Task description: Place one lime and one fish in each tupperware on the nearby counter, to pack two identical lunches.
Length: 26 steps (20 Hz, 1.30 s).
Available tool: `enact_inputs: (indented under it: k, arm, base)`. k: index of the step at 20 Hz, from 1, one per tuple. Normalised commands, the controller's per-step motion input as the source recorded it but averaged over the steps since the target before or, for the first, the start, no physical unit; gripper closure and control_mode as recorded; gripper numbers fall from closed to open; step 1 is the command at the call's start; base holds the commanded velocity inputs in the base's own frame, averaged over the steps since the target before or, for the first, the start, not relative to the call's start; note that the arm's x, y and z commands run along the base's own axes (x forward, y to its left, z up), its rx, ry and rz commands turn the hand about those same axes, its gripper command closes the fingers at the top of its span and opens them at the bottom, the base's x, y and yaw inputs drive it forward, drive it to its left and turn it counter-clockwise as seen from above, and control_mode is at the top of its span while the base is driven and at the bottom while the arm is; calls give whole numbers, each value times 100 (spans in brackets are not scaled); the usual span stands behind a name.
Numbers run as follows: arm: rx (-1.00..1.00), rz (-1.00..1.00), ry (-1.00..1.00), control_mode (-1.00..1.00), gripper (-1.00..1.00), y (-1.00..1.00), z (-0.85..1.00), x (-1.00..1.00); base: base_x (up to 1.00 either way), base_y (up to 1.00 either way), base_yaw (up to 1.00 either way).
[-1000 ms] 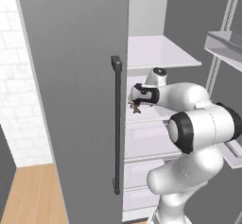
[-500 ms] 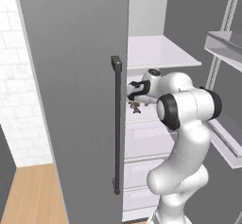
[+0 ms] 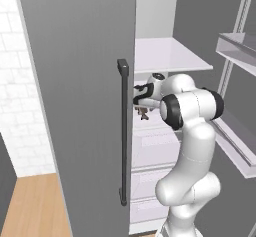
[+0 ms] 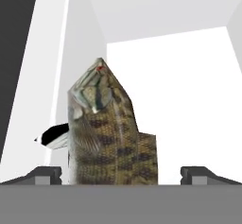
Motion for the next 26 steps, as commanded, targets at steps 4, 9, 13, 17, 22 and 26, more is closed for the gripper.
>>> enact_inputs:
  k: [4, 9, 13, 17, 22, 26]
  arm:
    - [0, 0, 0, -100, -100, 18, -26, 7]
    - [0, 0, 0, -100, -100, 0, -50, 0]
    - [0, 0, 0, -100, 100, 10, -39, 0]
    - [0, 0, -1, -100, 100, 5, -20, 0]
    - [0, 0, 0, -100, 100, 0, -1, 0]
    - [0, 0, 0, -100, 100, 0, 0, -16]
  base:
    - [0, 0, 0]
    - [0, 0, 0]
    - [0, 0, 0]
    - [0, 0, 0]
    - [0, 0, 0]
    - [0, 0, 0]
